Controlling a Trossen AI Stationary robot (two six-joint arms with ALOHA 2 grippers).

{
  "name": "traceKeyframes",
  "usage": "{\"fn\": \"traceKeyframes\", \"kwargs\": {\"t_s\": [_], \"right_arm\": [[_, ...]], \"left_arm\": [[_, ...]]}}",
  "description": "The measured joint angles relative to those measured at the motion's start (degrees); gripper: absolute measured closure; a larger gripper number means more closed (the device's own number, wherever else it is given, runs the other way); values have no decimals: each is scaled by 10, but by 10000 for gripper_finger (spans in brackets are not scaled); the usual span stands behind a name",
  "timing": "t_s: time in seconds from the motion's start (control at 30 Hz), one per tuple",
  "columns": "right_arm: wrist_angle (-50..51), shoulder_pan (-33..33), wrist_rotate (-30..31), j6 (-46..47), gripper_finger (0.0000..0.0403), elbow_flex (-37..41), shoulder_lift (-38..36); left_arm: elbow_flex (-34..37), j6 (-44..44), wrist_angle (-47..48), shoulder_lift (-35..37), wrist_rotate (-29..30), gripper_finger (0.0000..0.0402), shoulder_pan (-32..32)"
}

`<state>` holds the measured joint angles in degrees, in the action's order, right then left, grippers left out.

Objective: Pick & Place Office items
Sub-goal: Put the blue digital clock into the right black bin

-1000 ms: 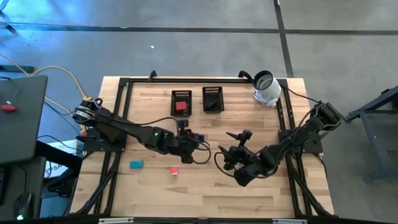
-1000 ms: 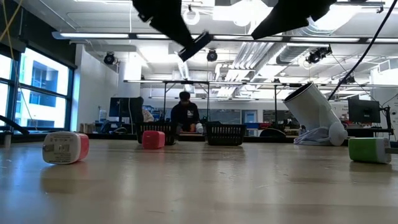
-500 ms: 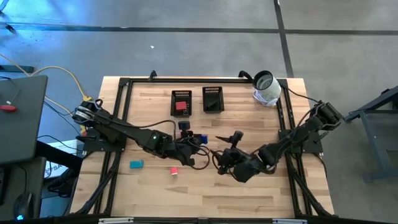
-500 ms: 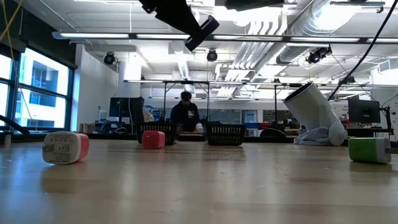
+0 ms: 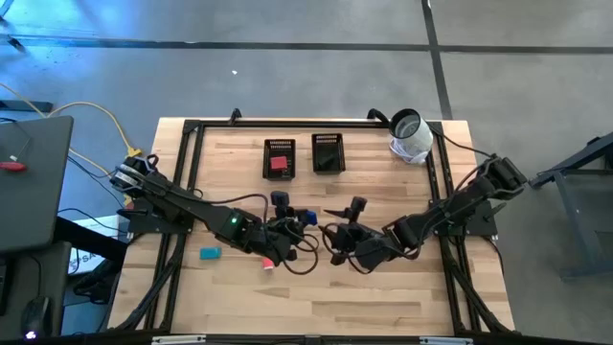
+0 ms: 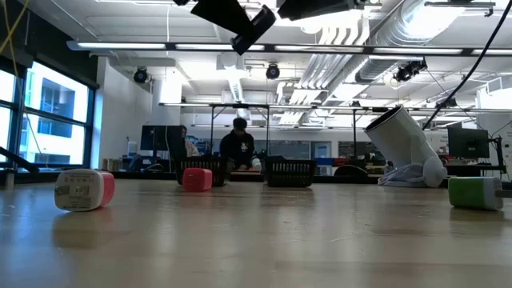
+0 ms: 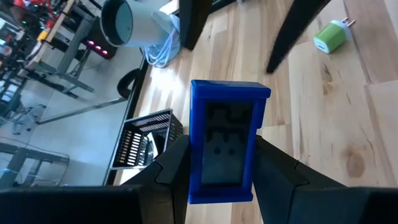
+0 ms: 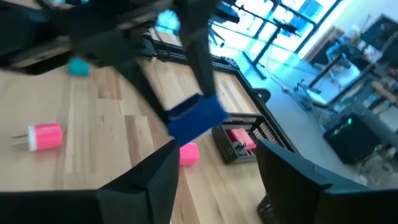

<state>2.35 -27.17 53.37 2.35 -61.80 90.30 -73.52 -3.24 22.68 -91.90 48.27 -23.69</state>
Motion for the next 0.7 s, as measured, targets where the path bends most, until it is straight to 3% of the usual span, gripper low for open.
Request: {"fn": "traceKeyframes", "kwargs": {"t_s": [0.37,0.7], "right_arm": [[-26,29,-88,27,176,0,0],[-28,33,-104,36,175,0,0]], "left_arm": [[0,-18,0,-24,32,280,1],[0,-56,-20,-28,78,280,0]]}}
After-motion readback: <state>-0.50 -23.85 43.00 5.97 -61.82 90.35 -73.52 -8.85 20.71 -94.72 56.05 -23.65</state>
